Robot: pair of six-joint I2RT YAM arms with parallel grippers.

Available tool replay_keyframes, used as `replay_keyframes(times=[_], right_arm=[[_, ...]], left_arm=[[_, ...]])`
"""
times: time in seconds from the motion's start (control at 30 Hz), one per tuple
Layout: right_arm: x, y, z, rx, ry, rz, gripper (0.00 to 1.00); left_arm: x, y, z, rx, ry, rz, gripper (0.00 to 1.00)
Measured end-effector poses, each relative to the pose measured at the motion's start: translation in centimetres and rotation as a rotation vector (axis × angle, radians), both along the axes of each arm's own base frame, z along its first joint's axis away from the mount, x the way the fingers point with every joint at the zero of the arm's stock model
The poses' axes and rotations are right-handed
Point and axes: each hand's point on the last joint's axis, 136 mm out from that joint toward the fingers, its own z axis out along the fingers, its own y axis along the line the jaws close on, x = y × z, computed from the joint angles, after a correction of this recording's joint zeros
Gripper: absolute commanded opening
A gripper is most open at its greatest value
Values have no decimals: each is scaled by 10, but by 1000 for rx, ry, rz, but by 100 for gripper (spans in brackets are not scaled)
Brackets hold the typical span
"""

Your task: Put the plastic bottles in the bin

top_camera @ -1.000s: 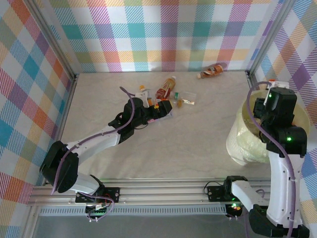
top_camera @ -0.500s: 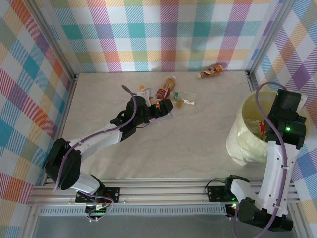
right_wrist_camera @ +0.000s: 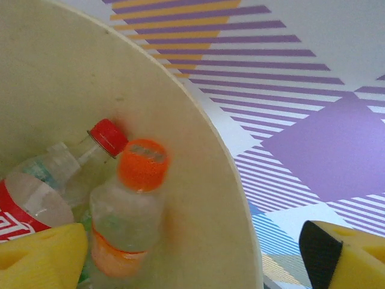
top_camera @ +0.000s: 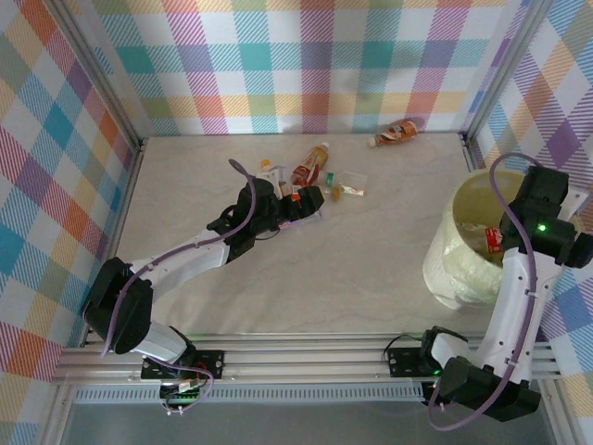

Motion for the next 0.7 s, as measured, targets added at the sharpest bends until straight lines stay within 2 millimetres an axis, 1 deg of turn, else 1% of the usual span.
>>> replay_keyframes(times=[0.13,0.3,0.4,0.47,0.57,0.7], right_arm=[[1,1,-3,12,-1,6,99],[9,7,-8,61,-33,36,100],[20,18,-9,117,-82,87,100],[31,33,-6,171,-140,150,100],[53,68,4,258,-235,298,100],[87,128,23,336,-332,533,100]], left_arm=[[1,0,-2,4,3,4,100],[3,1,-7,14,9,16,100],[4,3,-10,24,16,25,100],[4,4,-12,33,22,33,100],[6,7,-13,41,21,50,100],[8,11,-15,46,24,76,100]])
